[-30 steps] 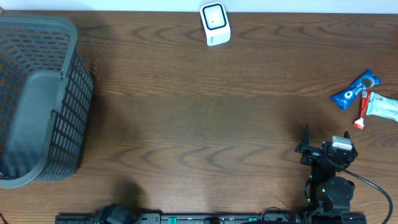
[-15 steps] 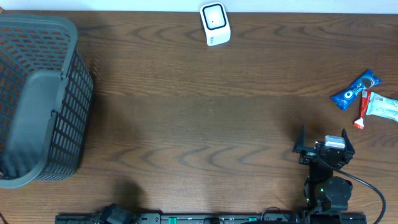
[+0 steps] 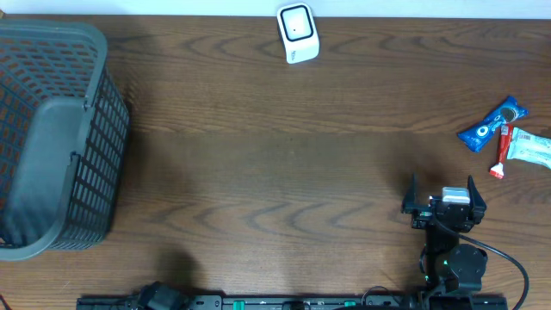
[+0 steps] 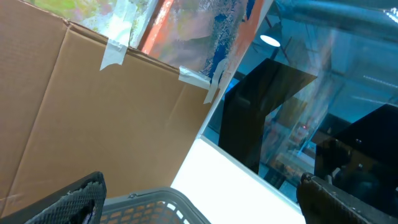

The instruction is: Scan the item barcode

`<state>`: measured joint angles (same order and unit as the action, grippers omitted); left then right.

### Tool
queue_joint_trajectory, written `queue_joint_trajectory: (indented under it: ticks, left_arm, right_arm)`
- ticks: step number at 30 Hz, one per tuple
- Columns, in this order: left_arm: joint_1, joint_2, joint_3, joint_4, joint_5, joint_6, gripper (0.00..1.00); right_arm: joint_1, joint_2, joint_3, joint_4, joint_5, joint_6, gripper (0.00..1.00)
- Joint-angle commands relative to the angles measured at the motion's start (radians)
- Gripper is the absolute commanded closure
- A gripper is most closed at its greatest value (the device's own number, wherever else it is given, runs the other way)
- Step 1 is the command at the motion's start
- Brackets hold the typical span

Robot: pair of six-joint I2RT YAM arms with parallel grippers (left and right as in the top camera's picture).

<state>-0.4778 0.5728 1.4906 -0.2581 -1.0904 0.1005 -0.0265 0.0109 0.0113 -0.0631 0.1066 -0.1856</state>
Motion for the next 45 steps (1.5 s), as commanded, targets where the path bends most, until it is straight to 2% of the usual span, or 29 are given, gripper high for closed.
queue_joint_trajectory:
  ticks: [1,20,22,24,28,30,31,39,44,45]
  left_arm:
    - [0.003,-0.009,0.001,0.004,-0.002,-0.009,0.02]
    - [0.003,-0.009,0.001,0.004,-0.002,-0.009,0.02]
    - [0.003,-0.010,0.001,-0.027,-0.044,-0.007,0.02]
    - [0.004,-0.014,0.001,-0.158,-0.012,-0.066,0.02]
    - [0.034,-0.018,0.000,-0.612,0.295,-0.317,0.02]
    - [0.063,-0.018,-0.008,-0.716,0.456,-0.433,0.02]
    - [0.075,-0.020,-0.016,-0.728,0.491,-0.462,0.02]
    - [0.174,-0.116,-0.228,-0.682,0.602,-0.480,0.02]
    - [0.216,-0.259,-0.474,-0.456,0.653,-0.480,0.02]
    - [0.234,-0.313,-0.583,-0.343,0.665,-0.479,0.02]
  right_arm:
    - [0.008,-0.006,-0.005,-0.001,-0.008,-0.010,0.01]
    - [0.008,-0.006,-0.005,-0.001,-0.008,-0.010,0.01]
    - [0.008,-0.006,-0.005,-0.001,-0.008,-0.010,0.01]
    - [0.008,-0.006,-0.005,-0.001,-0.008,-0.010,0.01]
    - [0.008,-0.006,-0.005,-0.001,-0.008,-0.010,0.01]
    - [0.008,-0.006,-0.005,-0.001,-0.008,-0.010,0.01]
    - [0.008,-0.006,-0.005,-0.001,-0.008,-0.010,0.01]
    - [0.008,-0.006,-0.005,-0.001,-0.008,-0.010,0.01]
    - [0.008,-0.006,-0.005,-0.001,-0.008,-0.010,0.01]
    - [0.008,-0.006,-0.005,-0.001,-0.008,-0.010,0.01]
